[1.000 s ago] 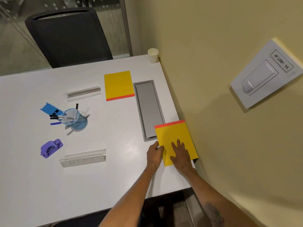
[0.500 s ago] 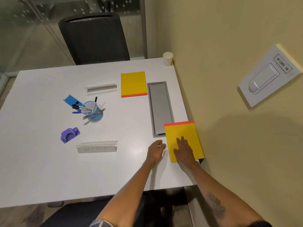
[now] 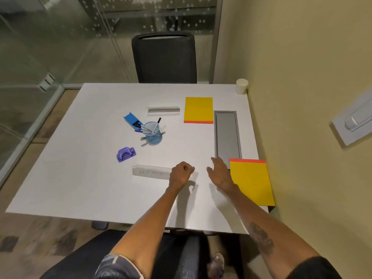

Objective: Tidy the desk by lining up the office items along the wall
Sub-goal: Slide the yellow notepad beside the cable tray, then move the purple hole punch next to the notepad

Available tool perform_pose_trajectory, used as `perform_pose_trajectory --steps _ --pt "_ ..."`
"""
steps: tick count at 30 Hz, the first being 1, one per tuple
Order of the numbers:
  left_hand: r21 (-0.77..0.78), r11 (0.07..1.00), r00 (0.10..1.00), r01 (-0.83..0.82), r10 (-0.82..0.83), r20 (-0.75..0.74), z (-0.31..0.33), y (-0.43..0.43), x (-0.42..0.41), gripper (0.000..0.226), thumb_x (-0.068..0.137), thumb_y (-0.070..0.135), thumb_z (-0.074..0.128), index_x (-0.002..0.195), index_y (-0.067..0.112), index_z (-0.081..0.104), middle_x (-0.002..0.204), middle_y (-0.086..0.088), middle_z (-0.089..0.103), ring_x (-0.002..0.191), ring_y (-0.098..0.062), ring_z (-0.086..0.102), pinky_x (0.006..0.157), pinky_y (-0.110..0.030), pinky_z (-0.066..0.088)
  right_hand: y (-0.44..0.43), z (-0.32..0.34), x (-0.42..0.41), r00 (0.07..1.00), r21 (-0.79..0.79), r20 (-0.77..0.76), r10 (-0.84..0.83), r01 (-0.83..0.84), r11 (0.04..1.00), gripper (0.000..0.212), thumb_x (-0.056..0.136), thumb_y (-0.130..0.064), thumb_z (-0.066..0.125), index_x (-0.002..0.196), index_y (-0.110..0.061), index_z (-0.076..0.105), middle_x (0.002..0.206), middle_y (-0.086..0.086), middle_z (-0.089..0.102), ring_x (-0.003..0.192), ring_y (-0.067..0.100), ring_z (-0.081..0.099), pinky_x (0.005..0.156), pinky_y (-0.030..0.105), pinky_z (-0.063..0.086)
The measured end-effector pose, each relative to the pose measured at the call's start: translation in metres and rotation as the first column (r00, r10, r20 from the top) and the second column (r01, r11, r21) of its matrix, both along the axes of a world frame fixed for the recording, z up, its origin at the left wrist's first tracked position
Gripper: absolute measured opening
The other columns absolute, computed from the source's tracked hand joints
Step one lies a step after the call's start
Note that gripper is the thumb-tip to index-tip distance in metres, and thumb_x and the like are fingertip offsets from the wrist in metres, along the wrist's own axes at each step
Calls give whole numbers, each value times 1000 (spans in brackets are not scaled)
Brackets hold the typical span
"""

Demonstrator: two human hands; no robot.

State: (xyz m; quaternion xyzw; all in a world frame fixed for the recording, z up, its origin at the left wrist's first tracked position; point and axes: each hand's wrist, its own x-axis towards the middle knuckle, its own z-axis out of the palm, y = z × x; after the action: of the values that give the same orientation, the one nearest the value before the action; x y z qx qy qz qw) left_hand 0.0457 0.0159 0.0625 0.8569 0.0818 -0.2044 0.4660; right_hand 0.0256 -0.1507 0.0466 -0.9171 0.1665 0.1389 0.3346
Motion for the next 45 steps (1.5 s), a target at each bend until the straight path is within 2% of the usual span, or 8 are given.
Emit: perform_pose_trajectory --steps 8,14,20,25,33,38,42,45 --pt "74 986 987 -147 142 73 16 83 37 13 86 25 59 88 20 71 94 4 72 90 -18 64 78 -27 46 77 23 34 990 92 133 36 -48 995 45 99 -20 48 142 -8 44 151 7 39 139 23 39 114 30 27" --pt "81 961 962 -264 257 89 11 155 60 17 89 18 55 94 19 71 102 2 72 96 -20 64 76 -23 40 146 26 66 984 153 159 83 -108 982 43 96 -18 50 138 -12 50 143 6 49 127 24 51 110 36 38" --pt "126 938 946 -322 314 81 -6 211 75 23 90 17 52 103 22 70 114 -1 69 104 -26 63 86 -30 47 203 23 92 980 166 132 149 -171 971 44 95 -17 49 139 -14 49 144 5 49 126 25 53 109 39 40" --pt "68 920 923 -386 383 46 -23 241 85 23 86 18 56 105 27 66 117 0 65 98 -28 68 92 -43 54 233 18 106 980 178 95 177 -192 965 45 95 -18 49 139 -14 49 144 6 49 126 24 52 109 37 39" --pt "31 888 887 -459 460 -33 -42 267 104 34 89 12 56 123 11 63 126 -9 64 114 -29 60 103 -40 47 266 3 131 989 211 51 142 -150 966 43 94 -13 48 137 -11 51 139 9 55 124 26 54 103 32 39" --pt "22 892 888 -452 453 -82 -55 281 115 41 91 8 50 131 12 56 133 -10 60 118 -29 57 102 -36 46 283 -7 146 997 283 -16 80 -72 956 41 91 -12 50 132 -13 55 132 9 61 121 25 56 99 30 40" --pt "64 900 893 -432 437 -106 -61 283 128 47 95 4 41 141 10 47 144 -11 51 131 -30 49 107 -33 38 292 -22 161 995 309 -64 71 -48 950 41 91 -13 54 133 -14 54 133 8 62 118 25 59 98 27 40" --pt "75 896 885 -437 443 -140 -72 284 135 47 94 5 41 140 12 48 140 -11 54 125 -32 53 103 -36 42 298 -32 174 994 315 -91 58 -26 949 40 94 -11 52 134 -13 53 135 5 60 121 23 59 94 22 39"
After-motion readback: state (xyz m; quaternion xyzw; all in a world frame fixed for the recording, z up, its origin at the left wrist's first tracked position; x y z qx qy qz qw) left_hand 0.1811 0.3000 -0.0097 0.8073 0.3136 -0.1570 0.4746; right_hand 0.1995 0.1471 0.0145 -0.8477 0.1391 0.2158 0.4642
